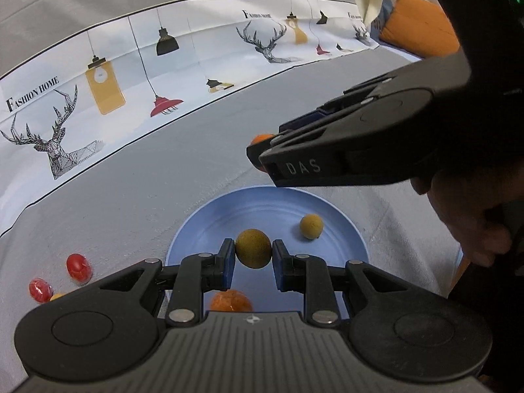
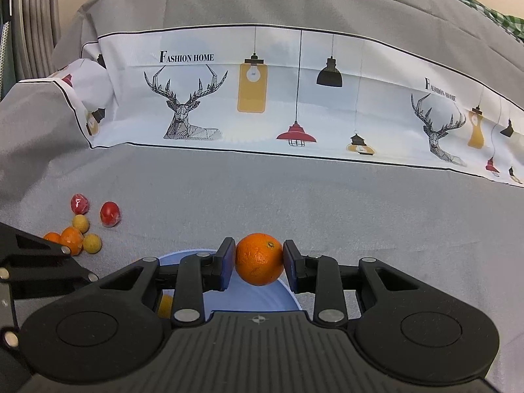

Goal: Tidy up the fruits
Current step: 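Carry the yellow fruit and mandarin over the blue plate with both grippers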

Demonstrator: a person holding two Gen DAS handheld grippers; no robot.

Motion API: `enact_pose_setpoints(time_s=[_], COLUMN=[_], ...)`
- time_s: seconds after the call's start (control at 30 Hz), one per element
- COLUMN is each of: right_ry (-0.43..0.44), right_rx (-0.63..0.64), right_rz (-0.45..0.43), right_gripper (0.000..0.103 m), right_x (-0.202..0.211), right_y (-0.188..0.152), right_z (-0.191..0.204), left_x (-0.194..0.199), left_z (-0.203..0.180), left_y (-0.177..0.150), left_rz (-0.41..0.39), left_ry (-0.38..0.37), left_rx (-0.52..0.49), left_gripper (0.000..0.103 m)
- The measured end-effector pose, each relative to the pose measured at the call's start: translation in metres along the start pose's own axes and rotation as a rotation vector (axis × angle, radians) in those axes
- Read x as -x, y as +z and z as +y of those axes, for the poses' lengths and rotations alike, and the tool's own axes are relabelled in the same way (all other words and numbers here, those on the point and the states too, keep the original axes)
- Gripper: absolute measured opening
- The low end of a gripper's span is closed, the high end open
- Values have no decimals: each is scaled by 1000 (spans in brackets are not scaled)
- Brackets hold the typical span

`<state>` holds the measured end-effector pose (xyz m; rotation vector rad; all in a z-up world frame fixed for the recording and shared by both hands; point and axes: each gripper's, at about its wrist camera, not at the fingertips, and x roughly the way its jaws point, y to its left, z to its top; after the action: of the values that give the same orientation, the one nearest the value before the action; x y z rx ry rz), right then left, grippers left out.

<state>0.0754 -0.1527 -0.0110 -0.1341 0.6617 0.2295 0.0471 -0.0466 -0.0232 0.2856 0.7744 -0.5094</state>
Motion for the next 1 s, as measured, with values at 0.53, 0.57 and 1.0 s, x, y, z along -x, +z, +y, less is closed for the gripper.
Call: enact_pose_setpoints(time_s=[0.53,0.57,1.0], right_ry=[5,6,12], right_rx=[4,4,9], right_rz=[6,6,14], right_gripper=[33,33,33], right_x=[-2,-2,-3], right_y=[-1,-1,-3], right_z=[0,0,1], left_x=[-1,-1,0], left_z=[6,5,6], left_y=[2,2,2], left_rz=[6,5,3], left_ry=[-7,-8,-14], left_rx=[11,11,6], left_gripper=[27,27,27])
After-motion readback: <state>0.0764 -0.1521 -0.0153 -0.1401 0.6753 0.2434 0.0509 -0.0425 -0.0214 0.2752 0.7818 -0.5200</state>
